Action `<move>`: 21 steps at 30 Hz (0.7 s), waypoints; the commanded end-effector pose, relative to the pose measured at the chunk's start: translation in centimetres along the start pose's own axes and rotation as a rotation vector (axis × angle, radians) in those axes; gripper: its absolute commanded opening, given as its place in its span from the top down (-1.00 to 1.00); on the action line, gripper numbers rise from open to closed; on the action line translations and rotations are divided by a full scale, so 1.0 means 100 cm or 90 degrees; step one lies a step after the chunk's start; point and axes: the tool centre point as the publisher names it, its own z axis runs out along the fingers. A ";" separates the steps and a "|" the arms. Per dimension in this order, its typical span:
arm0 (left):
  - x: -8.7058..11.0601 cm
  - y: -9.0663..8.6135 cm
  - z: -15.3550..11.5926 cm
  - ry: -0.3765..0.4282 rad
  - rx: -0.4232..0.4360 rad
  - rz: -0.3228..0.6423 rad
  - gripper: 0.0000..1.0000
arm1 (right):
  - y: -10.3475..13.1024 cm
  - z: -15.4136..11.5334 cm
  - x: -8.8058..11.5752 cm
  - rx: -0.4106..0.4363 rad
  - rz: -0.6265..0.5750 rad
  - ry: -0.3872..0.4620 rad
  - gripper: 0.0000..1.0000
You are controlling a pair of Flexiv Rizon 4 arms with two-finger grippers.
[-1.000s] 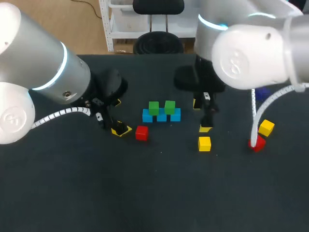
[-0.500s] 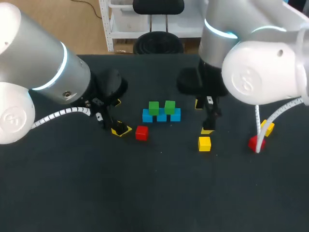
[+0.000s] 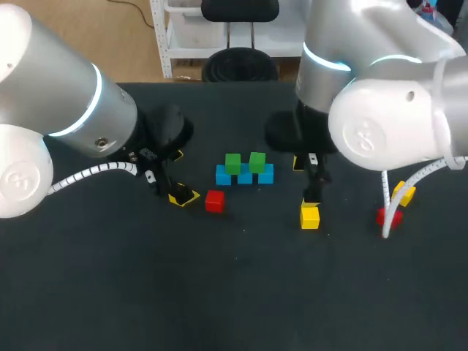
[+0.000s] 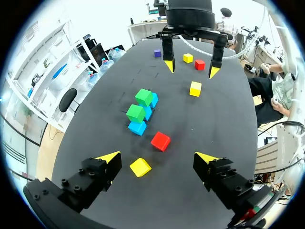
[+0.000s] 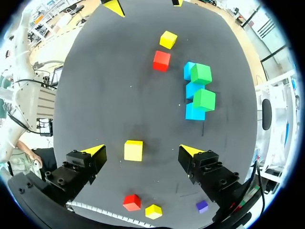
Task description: Place the blue cubes, place green cubes on the blue cubes, place the yellow cubes on the green cubes, then place the red cubes on the yellow cubes, and place purple cube on the red cubes.
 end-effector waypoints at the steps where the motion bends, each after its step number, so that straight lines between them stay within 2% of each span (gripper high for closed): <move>1: -0.001 0.001 0.000 0.002 0.000 0.000 -1.00 | 0.004 -0.001 0.001 -0.001 0.001 0.009 -1.00; 11: -0.001 0.001 0.000 0.002 0.000 0.000 -1.00 | 0.019 0.015 0.013 -0.019 -0.017 0.034 -1.00; 21: -0.001 0.001 0.000 0.002 0.000 0.000 -1.00 | 0.017 0.041 0.025 -0.031 -0.001 0.046 -1.00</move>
